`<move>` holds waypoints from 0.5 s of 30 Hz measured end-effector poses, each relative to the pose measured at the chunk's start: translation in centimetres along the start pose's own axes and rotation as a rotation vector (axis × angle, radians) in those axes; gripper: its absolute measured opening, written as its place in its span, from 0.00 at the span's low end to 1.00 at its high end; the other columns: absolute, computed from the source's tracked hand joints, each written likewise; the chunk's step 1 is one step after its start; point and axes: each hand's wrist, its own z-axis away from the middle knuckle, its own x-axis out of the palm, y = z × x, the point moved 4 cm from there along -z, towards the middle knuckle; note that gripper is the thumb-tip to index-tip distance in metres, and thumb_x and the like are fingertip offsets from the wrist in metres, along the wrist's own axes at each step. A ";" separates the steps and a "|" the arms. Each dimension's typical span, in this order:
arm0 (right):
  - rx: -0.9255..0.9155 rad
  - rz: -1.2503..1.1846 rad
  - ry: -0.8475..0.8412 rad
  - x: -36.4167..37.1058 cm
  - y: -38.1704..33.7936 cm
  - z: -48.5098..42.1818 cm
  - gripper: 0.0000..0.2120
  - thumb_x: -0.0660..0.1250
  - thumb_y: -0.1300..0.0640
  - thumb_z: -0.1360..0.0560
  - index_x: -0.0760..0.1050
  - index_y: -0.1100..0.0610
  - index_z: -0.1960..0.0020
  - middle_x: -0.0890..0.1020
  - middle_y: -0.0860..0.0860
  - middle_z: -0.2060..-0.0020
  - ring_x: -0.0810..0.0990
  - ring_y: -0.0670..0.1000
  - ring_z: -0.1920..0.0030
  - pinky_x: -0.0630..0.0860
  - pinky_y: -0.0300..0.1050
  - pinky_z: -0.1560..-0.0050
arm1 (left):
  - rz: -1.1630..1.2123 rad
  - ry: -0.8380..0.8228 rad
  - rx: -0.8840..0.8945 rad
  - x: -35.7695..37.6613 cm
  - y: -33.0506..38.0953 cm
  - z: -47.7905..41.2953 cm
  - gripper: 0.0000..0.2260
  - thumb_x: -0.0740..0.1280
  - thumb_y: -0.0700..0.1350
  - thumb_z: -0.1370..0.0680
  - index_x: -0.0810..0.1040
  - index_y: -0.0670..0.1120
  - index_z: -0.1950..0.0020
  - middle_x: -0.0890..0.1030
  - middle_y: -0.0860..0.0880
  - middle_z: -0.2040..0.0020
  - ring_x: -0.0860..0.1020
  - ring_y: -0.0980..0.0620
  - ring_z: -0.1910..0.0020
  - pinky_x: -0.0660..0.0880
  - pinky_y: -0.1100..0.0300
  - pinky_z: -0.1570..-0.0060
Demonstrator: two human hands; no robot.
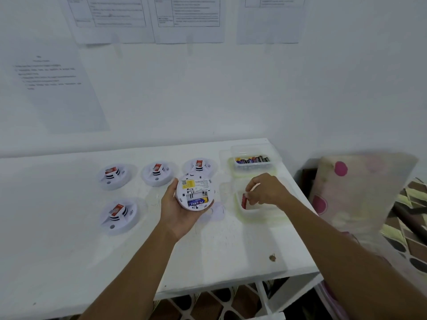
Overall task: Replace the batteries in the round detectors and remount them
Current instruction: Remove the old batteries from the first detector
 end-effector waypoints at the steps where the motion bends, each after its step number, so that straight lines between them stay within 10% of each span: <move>1: 0.009 -0.013 -0.016 0.0 0.1 0.1 0.05 0.74 0.65 0.31 0.79 0.60 0.56 0.86 0.57 0.66 0.85 0.52 0.64 0.75 0.38 0.67 | -0.004 0.002 0.000 0.1 -0.1 0.0 0.25 0.60 0.58 0.20 0.75 0.44 0.30 0.76 0.38 0.32 0.69 0.38 0.28 0.66 0.42 0.31; 15: -0.373 -0.050 0.048 3.7 -7.0 4.6 0.05 0.70 0.61 0.26 0.84 0.54 0.54 0.84 0.46 0.57 0.81 0.43 0.64 0.77 0.42 0.65 | 0.018 0.002 0.068 1.5 -0.1 -0.2 0.25 0.57 0.58 0.19 0.73 0.44 0.29 0.76 0.37 0.32 0.70 0.38 0.30 0.64 0.41 0.29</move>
